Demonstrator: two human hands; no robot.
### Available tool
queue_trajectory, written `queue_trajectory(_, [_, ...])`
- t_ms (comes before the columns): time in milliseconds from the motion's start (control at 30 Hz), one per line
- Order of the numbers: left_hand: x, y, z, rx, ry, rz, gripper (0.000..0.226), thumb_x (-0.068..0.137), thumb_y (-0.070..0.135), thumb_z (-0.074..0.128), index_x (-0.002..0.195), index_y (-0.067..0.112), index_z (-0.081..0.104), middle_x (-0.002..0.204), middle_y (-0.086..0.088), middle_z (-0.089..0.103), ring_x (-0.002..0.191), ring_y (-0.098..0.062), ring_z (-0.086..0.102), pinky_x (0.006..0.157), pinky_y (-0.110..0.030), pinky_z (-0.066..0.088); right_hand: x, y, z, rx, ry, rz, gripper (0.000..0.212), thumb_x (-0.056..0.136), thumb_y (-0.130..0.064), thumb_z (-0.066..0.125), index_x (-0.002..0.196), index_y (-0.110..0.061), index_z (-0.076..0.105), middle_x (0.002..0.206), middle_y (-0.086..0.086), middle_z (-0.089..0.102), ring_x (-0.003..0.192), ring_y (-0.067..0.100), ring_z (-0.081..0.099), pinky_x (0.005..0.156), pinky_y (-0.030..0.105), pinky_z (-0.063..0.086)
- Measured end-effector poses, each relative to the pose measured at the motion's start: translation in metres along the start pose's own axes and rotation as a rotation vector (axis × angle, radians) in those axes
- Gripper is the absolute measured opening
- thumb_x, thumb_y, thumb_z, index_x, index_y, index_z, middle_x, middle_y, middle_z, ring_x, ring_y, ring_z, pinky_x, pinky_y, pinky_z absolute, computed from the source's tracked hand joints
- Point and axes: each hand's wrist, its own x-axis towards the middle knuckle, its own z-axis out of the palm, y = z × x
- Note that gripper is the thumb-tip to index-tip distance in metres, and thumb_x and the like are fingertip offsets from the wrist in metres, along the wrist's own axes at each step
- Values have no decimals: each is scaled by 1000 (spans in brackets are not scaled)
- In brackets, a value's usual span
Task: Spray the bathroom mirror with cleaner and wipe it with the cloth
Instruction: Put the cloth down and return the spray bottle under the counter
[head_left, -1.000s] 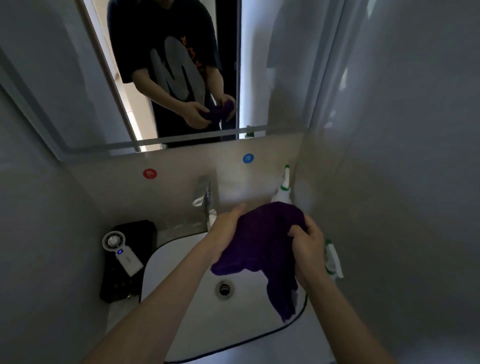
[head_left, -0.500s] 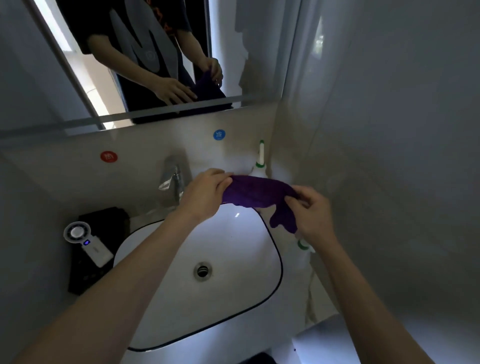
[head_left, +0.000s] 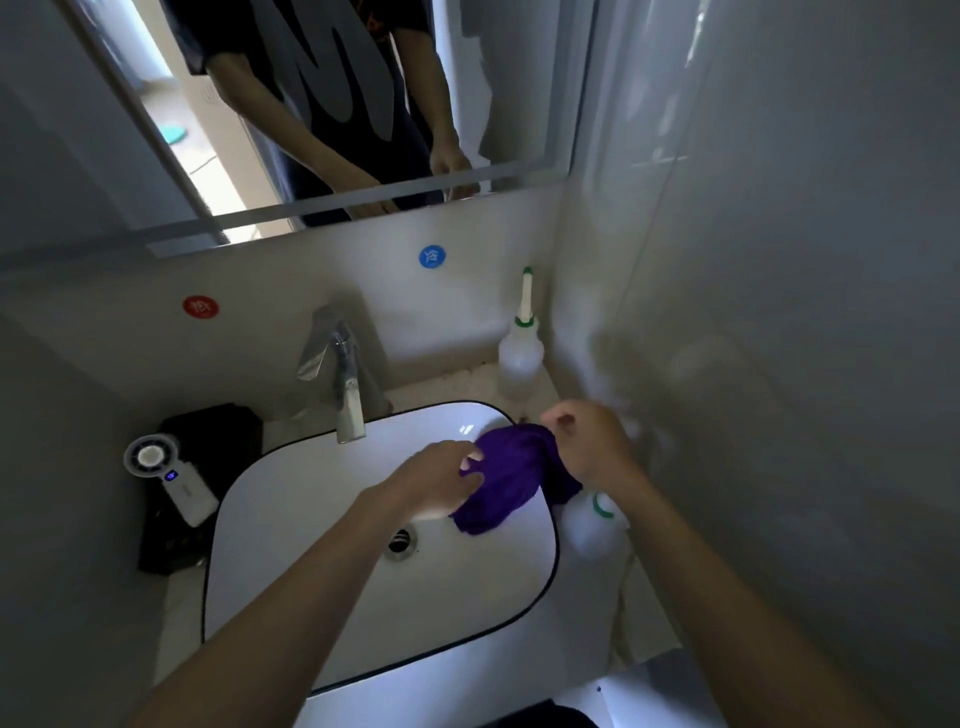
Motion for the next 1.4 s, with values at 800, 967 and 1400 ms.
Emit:
queue_trajectory(800, [-59,15,36,-524,84,137,22,103,9,53,106,23,69,104,-3,75,99,-21,72,83,-24,55,-107,-3,-21,-97,418,65,13,96,-8,58,105,-10,67,100,3,56,88,26,60,77,47,55])
queue_trajectory(967, [-79,22,20,-595,150,186,23,102,4,51,111,10,72,106,-11,75,96,-26,73,78,-35,58,-115,-59,-45,-83,554,-194,24,91,-3,63,112,-12,71,88,-15,45,84,15,53,75,33,44])
queue_trajectory(1400, [-152,-56,-10,-723,608,136,27,99,2,58,100,26,69,114,4,68,93,-8,64,77,-12,49,-135,-125,33,127,245,-382,32,92,-3,65,116,-24,75,96,-11,56,89,6,61,82,24,49])
